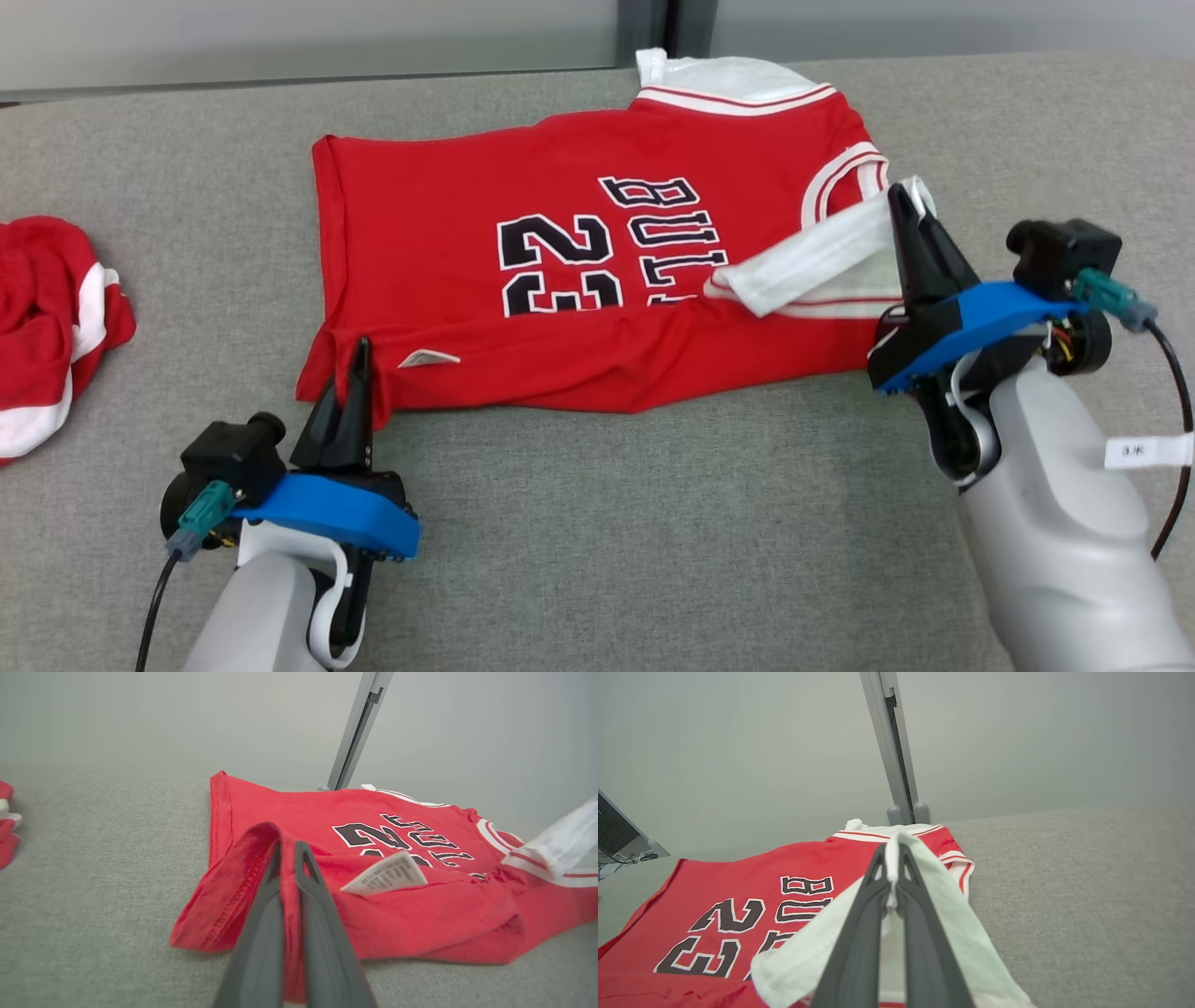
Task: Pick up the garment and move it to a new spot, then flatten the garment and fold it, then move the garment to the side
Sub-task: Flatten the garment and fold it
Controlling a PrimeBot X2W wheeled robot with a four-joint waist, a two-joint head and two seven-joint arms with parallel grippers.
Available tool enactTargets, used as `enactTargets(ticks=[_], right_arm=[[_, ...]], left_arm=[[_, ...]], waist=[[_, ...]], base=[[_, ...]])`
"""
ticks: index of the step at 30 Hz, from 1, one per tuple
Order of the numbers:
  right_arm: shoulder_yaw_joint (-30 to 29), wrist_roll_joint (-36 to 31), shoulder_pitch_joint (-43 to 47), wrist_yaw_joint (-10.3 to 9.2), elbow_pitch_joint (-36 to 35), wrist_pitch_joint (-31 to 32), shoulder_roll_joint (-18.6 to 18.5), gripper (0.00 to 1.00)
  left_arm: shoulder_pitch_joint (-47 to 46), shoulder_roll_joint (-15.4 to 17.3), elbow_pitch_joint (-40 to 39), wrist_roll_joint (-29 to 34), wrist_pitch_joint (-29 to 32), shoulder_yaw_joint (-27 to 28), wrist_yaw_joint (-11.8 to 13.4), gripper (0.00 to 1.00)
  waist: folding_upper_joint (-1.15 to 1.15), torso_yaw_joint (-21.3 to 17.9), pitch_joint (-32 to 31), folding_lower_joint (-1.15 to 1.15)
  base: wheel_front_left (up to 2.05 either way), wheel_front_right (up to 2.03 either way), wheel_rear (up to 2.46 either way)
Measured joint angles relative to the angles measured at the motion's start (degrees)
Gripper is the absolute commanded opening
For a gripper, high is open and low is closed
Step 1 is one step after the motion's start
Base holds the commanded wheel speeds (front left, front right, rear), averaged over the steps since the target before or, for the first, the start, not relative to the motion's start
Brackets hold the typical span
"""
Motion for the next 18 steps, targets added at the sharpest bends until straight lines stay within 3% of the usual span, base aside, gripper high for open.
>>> enactTargets(ticks=[12,13,14,18], right_arm=[[0.9,-0.8,-10.2,0.0,14.8,-4.1,-0.8,0.0],[0.9,-0.9,-10.6,0.0,15.5,-4.5,-0.8,0.47],[1.0,-0.9,-10.9,0.0,16.1,-4.7,-0.8,1.0],[1.3,-0.7,-11.5,0.0,17.7,-5.6,-0.8,1.0]], left_arm=[[-3.6,0.7,1.7,-0.7,0.0,-1.3,0.0,0.0],[-3.9,0.7,1.9,-0.8,0.0,-1.2,0.0,0.36],[-4.2,0.7,1.9,-0.6,0.0,-1.0,0.0,1.0],[-4.9,0.5,1.3,0.2,0.0,0.8,0.0,1.0]], waist=[[0.0,1.1,1.9,0.0],[0.0,1.1,2.0,0.0],[0.0,1.2,2.1,0.0],[0.0,1.2,2.0,0.0]], base=[[0.0,0.0,0.0],[0.0,0.0,0.0],[0.0,0.0,0.0],[0.0,0.0,0.0]])
